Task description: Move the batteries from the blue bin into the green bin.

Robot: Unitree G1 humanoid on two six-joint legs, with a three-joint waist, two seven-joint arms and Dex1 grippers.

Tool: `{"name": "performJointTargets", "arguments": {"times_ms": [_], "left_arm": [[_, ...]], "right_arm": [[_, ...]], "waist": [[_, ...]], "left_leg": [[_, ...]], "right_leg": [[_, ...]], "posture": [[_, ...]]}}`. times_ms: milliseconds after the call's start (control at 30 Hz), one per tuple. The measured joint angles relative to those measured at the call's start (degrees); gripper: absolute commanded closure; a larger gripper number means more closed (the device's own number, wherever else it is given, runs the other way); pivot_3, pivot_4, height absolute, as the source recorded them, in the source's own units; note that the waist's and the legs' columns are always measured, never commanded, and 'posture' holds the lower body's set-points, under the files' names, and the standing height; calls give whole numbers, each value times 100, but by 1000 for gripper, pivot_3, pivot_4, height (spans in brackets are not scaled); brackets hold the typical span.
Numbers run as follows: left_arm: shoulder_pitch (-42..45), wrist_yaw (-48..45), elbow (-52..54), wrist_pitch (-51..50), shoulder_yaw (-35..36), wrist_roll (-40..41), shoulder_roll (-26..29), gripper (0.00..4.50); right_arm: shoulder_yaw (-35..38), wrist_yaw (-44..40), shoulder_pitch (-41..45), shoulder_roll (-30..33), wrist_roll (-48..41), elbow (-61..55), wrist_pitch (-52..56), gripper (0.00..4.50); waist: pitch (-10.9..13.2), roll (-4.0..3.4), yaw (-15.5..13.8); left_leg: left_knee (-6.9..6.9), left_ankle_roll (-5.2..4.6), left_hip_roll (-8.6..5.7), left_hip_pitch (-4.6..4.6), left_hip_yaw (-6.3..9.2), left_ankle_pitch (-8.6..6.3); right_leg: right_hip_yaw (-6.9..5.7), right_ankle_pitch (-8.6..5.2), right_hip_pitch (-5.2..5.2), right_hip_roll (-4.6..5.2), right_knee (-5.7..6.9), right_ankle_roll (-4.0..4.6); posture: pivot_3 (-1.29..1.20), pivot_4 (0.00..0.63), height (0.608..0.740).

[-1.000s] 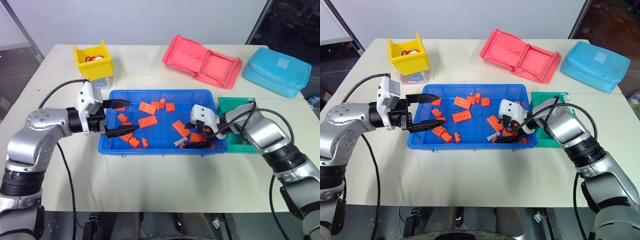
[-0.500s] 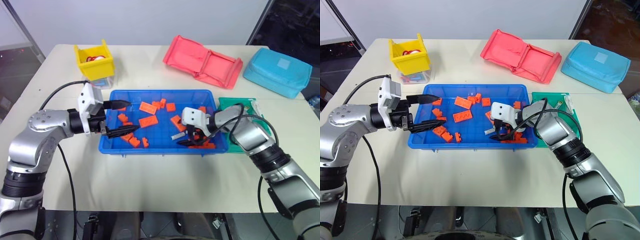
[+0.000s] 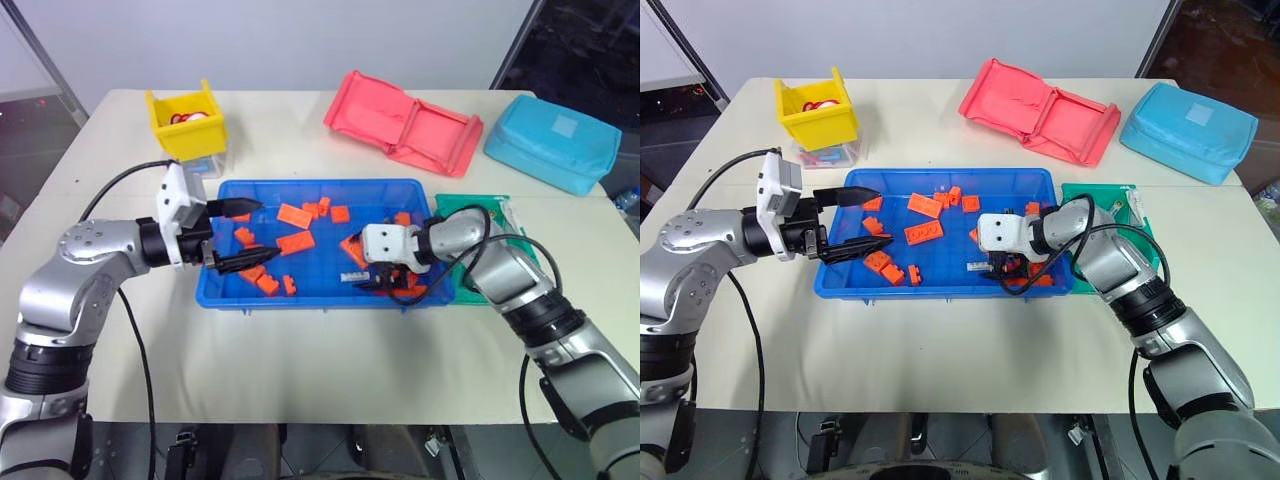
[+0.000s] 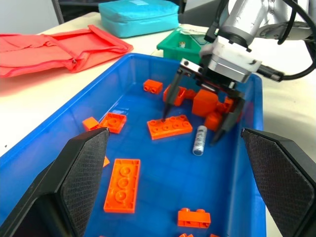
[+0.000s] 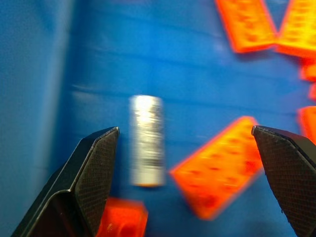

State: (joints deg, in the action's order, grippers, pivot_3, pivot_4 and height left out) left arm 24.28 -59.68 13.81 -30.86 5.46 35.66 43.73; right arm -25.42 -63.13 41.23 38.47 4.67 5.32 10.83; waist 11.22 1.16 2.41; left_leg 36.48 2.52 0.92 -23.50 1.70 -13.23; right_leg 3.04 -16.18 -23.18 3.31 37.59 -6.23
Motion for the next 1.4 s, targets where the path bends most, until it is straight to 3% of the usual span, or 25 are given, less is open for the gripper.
{"name": "performJointTargets", "arguments": {"times_ms": [500, 767, 1167, 1400], "left_arm": [[-2, 25, 10, -10, 0, 3, -16, 0], [-68, 76, 10, -8, 1, 3, -18, 0], [-71, 119, 10, 0, 2, 2, -18, 0], [-100, 117, 13, -6, 66, 58, -18, 0]], "right_arm": [[18, -491, -145, -64, -38, 143, -548, 74], [72, -595, -173, -50, 76, 410, -822, 4074], [111, -598, -64, -239, 215, 749, -1021, 4074], [410, -651, 185, -536, -241, 503, 56, 4074]], "waist": [[0, 0, 3], [0, 0, -1], [-1, 1, 7], [1, -2, 7]], "left_leg": [[0, 0, 0, 1, 0, 0], [1, 0, 0, 1, 1, 0], [9, 0, 0, 6, 3, 0], [10, 0, 0, 4, 3, 0]], "right_leg": [[0, 0, 0, 0, 2, 0], [0, 0, 2, 0, 3, 0], [-2, 0, 8, 0, 8, 0], [-1, 0, 2, -1, 18, 0]], "posture": [[0, 150, 740], [0, 150, 740], [0, 150, 740], [0, 150, 740]]}}
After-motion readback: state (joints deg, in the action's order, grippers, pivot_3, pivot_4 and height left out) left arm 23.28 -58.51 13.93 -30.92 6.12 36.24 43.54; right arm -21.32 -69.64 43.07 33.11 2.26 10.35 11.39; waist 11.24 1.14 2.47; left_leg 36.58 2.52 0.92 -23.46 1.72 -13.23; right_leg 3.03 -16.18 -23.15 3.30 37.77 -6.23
